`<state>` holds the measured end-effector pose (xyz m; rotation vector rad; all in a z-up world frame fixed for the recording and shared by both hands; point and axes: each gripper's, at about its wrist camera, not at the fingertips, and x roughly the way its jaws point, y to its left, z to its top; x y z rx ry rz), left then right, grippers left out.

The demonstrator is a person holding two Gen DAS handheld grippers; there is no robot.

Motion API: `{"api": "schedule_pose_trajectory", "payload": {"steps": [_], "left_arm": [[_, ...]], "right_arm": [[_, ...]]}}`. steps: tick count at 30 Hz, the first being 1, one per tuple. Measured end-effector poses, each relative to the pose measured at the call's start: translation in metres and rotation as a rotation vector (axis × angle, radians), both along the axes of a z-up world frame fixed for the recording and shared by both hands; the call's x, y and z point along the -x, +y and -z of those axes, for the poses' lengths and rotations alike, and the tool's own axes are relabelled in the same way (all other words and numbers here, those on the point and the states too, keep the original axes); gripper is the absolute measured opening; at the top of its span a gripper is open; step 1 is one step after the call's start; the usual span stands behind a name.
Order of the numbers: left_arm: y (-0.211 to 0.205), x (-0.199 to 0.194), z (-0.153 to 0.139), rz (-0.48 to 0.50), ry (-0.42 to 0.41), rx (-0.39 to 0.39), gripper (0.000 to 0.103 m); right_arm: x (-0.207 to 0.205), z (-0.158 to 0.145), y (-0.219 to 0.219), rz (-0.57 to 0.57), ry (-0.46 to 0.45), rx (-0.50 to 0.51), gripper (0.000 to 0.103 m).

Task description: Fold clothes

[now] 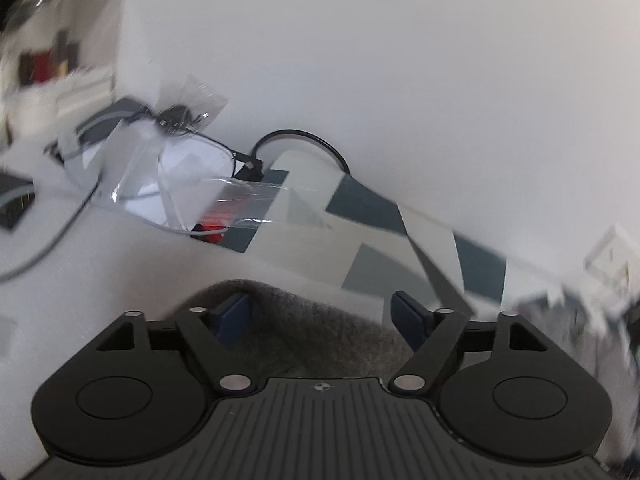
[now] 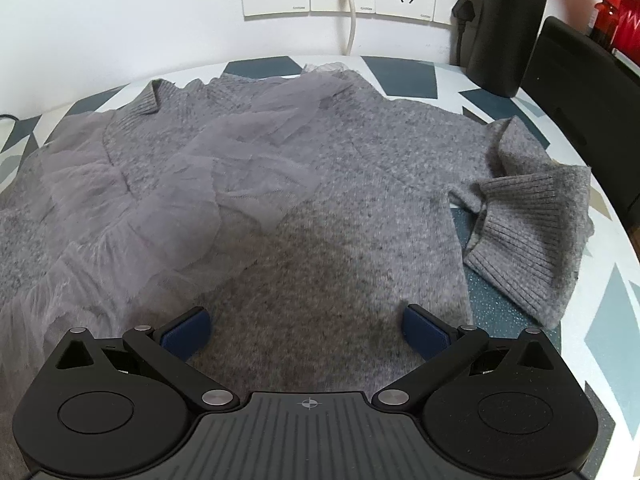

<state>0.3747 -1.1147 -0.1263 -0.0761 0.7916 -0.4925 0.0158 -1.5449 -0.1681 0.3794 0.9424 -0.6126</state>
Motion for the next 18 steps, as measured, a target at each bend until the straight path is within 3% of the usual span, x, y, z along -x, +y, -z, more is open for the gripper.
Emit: {"api": "schedule_pose_trajectory", "payload": {"steps": [4,6,11,16,17,18], "left_arm": [[0.005,0.007,0.011,0.064,-0.018,-0.147,0.085],[0.011,0.005,0.014,0.048,-0.013,-0.147,0.085],[0.030,0.006,0.005,0.020,0.001,-0.030,0.085],[0.037,0.010,0.004,0.116,0.005,-0.120,0.085],[0.041,0.012,0.004,0.121,0.014,-0.133,0.077],[0.044,0.015,0.005,0.110,0.021,-0.149,0.062]], "right_arm": [[-0.001,0.001,0.003,0.003,0.001,0.009,0.102],[-0.003,0.000,0.004,0.006,0.002,0.008,0.102],[-0.007,0.000,0.007,0.008,0.010,0.000,0.102],[-0.006,-0.002,0.011,0.002,0.016,-0.007,0.102],[-0.005,-0.002,0.012,0.005,0.014,-0.009,0.102],[-0.004,-0.001,0.013,0.007,0.012,-0.008,0.102]]}}
